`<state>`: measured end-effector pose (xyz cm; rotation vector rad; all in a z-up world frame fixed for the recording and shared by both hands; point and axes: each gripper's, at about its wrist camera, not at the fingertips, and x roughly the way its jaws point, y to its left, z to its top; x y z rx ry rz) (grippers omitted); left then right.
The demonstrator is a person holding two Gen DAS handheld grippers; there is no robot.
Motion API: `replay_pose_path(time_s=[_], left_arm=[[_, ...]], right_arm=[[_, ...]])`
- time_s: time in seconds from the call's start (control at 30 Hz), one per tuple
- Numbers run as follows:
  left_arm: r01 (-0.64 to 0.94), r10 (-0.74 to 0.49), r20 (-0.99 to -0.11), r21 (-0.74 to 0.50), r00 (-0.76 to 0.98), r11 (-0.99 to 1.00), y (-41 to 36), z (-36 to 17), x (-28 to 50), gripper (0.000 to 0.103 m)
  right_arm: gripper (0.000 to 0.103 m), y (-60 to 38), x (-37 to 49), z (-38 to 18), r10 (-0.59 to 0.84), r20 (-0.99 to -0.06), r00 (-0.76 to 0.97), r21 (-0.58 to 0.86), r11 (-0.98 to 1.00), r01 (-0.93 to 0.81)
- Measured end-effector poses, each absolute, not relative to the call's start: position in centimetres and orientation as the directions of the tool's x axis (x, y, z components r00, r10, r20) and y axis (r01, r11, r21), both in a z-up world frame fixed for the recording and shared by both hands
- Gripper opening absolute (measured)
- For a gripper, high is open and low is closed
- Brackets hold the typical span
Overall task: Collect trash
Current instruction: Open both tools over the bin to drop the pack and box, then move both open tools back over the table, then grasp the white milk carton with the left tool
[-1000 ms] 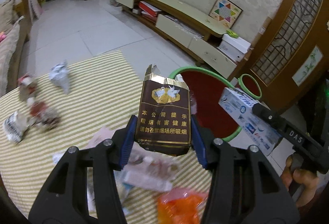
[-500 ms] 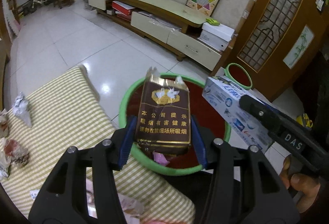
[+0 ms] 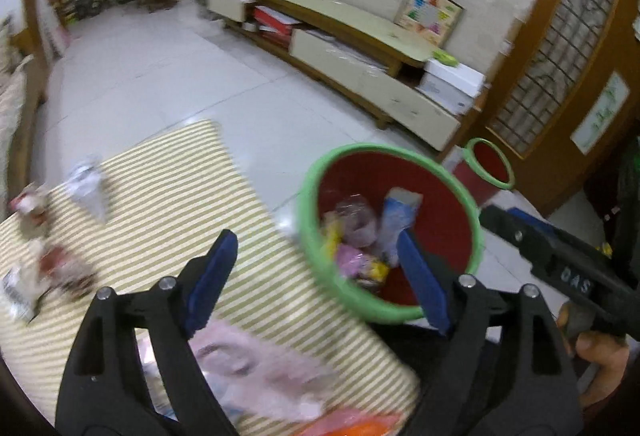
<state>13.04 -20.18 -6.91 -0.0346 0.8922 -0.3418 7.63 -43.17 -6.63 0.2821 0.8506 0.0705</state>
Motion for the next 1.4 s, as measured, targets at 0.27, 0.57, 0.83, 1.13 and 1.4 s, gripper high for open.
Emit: replay_pose_path(time_s=[0.27, 0.57, 0.83, 1.13, 1.4], left_arm=[[0.022, -0.107, -0.839, -0.113, 0.533, 0.993, -8.3, -10.9, 9.0, 0.081], [-0.066, -0.098, -0.901, -0.138, 0.422, 0.988, -5.0, -15.6, 7.1, 0.081], [-0.047, -0.113, -0.904, -0.145, 0.412, 0.988, -6.0, -16.8, 8.6, 0.074], [-0.080, -0.157, -0.895, -0.208, 0.418, 0.975, -3.8, -17.1, 7.5, 0.054], [-0.107, -0.091, -0.899, -0.150, 0.429, 0.983, -0.4, -16.0, 3.4, 0.054]], right_arm=[[0.063, -31.7, 6.7, -10.6, 0.383, -0.798, 0.466, 0.338, 0.924, -0.180], [0.063, -25.8, 5.4, -11.2, 0.415, -0.822, 0.389, 0.329, 0.905, -0.271], [0.063, -26.2, 4.5, -10.7, 0.388, -0.832, 0.396, 0.302, 0.916, -0.263], [0.063, -26.4, 3.7, -10.3, 0.377, -0.835, 0.400, 0.296, 0.922, -0.251], [0.064, -26.0, 5.3, -10.2, 0.340, -0.847, 0.410, 0.230, 0.928, -0.293]])
